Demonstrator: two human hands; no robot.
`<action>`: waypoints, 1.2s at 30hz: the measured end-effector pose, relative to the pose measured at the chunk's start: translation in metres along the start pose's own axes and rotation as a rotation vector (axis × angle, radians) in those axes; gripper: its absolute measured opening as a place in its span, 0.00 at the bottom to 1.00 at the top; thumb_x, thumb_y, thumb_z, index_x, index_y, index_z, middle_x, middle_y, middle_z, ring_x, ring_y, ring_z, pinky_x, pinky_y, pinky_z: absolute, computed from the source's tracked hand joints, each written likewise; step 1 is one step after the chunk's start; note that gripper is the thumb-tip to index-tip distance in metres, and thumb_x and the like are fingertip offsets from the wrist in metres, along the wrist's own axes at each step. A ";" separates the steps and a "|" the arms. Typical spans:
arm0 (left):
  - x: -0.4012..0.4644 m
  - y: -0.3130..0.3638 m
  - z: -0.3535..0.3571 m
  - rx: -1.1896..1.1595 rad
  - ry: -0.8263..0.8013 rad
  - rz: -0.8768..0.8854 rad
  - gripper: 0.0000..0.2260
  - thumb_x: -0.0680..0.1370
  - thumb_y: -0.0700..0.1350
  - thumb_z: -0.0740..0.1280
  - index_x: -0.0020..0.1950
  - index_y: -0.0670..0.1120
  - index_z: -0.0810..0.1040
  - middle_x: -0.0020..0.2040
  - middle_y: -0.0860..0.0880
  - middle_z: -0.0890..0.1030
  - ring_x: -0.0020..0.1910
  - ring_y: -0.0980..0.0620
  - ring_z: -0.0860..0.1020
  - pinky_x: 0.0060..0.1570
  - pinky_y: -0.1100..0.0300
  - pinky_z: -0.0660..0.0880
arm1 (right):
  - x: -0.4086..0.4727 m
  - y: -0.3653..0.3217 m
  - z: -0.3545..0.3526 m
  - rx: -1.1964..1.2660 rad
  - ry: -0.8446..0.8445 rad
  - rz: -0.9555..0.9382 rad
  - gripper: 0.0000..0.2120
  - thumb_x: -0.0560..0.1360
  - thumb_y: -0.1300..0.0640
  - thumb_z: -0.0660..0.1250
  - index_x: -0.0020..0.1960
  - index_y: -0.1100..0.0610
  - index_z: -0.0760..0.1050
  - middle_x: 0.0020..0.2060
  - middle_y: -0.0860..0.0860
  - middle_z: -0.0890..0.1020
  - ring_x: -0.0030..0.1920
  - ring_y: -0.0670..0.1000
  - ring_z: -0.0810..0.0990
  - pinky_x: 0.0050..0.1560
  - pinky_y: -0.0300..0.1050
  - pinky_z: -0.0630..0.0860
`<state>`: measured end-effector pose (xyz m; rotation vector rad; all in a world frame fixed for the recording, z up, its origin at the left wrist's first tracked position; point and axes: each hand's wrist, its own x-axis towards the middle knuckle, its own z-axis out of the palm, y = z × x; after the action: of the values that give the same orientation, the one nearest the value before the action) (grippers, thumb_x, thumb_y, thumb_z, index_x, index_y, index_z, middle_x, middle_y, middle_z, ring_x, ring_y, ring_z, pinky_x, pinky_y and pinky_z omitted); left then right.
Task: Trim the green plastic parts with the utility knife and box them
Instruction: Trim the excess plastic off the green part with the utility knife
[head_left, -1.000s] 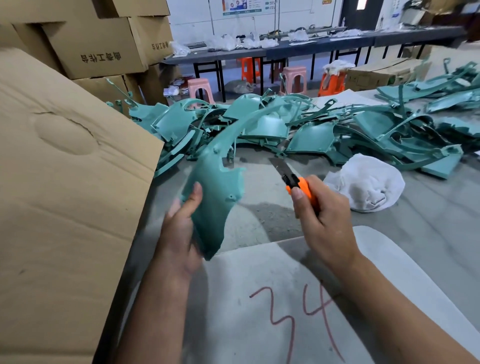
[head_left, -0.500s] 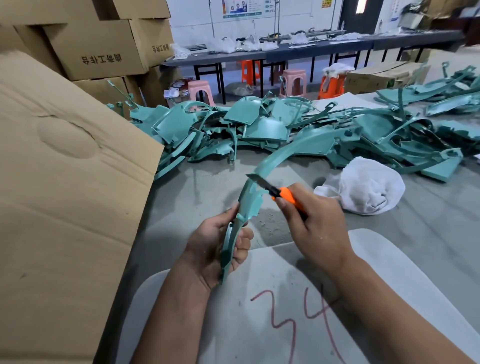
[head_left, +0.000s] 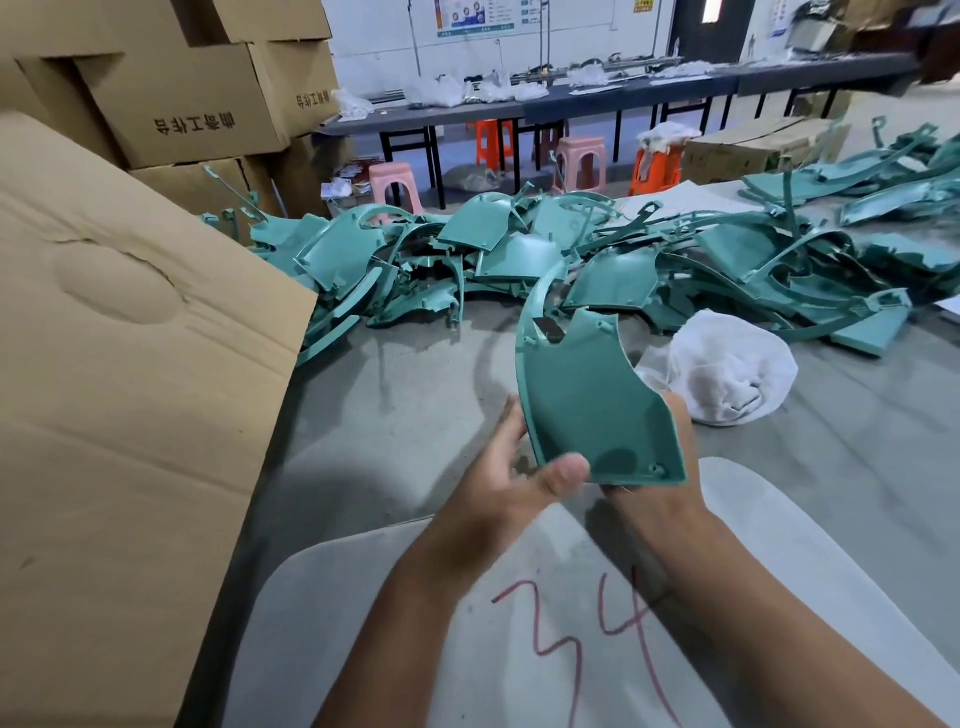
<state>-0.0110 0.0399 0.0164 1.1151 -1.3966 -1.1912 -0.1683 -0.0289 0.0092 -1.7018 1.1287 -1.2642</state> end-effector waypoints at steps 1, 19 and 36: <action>0.000 -0.001 0.005 -0.012 -0.026 0.030 0.51 0.69 0.64 0.77 0.83 0.57 0.50 0.73 0.66 0.72 0.72 0.64 0.70 0.69 0.62 0.71 | -0.001 -0.005 0.000 -0.177 -0.018 -0.046 0.09 0.80 0.50 0.66 0.43 0.50 0.81 0.34 0.47 0.85 0.36 0.49 0.85 0.35 0.46 0.82; 0.013 -0.007 -0.039 -0.139 0.619 0.024 0.11 0.82 0.45 0.67 0.63 0.50 0.82 0.54 0.55 0.86 0.51 0.61 0.83 0.43 0.71 0.76 | 0.005 -0.012 0.010 -0.234 -0.050 -0.453 0.15 0.85 0.48 0.61 0.41 0.53 0.68 0.27 0.44 0.68 0.28 0.49 0.69 0.30 0.47 0.63; 0.005 -0.001 -0.048 -0.263 0.542 0.029 0.13 0.82 0.39 0.64 0.64 0.42 0.82 0.57 0.50 0.86 0.56 0.54 0.84 0.46 0.68 0.78 | 0.009 -0.011 0.013 -0.403 -0.046 -0.453 0.17 0.85 0.47 0.61 0.39 0.51 0.67 0.25 0.44 0.68 0.26 0.49 0.70 0.27 0.49 0.64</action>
<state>0.0361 0.0288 0.0192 1.1158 -0.8148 -0.9250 -0.1523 -0.0331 0.0185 -2.3772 1.0545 -1.3104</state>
